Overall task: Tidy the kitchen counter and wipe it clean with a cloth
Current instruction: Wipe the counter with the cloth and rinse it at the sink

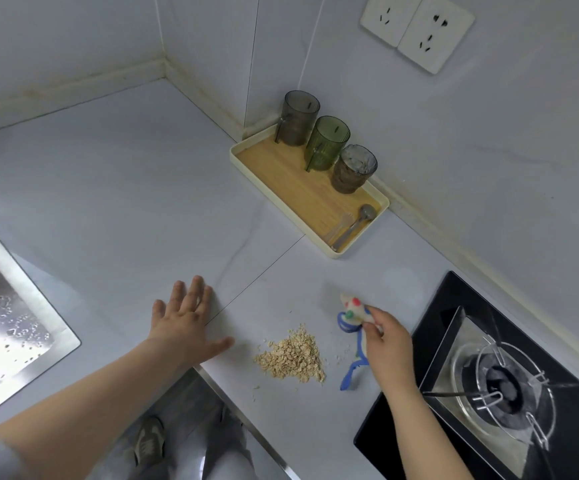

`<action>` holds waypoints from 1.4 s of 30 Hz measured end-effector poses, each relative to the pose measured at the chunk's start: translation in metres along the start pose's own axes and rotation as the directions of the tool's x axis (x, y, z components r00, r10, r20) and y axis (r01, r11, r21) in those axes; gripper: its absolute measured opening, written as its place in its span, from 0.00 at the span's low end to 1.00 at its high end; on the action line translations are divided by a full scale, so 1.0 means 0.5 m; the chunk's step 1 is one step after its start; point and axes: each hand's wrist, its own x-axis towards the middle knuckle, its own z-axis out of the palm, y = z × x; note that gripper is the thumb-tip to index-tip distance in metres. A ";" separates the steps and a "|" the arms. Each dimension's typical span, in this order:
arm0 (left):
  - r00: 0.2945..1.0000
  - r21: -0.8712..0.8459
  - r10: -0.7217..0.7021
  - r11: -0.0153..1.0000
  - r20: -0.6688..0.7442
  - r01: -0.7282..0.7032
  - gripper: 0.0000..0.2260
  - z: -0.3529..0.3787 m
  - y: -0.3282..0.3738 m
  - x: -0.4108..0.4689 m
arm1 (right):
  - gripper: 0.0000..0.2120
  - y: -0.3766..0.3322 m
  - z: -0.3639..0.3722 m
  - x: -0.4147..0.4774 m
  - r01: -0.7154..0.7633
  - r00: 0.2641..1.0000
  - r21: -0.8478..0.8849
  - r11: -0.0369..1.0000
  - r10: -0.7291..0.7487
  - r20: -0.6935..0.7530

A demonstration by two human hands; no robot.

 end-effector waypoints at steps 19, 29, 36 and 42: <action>0.973 -0.141 0.160 0.973 -0.168 -0.184 0.42 0.004 -0.050 -0.025 | 0.15 -0.068 0.128 -0.141 -0.160 0.976 0.087 0.983 0.171 -0.137; 0.949 -0.399 0.220 0.868 -0.226 -0.297 0.30 0.003 -0.039 -0.140 | 0.10 -0.121 0.059 -0.274 -0.128 0.956 0.226 0.966 0.181 -0.231; 0.940 -0.486 0.110 0.833 -0.324 -0.265 0.26 0.020 -0.025 -0.253 | 0.08 -0.159 0.047 -0.322 -0.039 0.986 0.286 0.957 0.082 -0.142; 0.903 -0.544 -0.081 0.819 -0.423 -0.181 0.25 0.077 0.022 -0.348 | 0.07 -0.156 -0.020 -0.325 0.102 0.995 0.295 0.950 -0.097 -0.032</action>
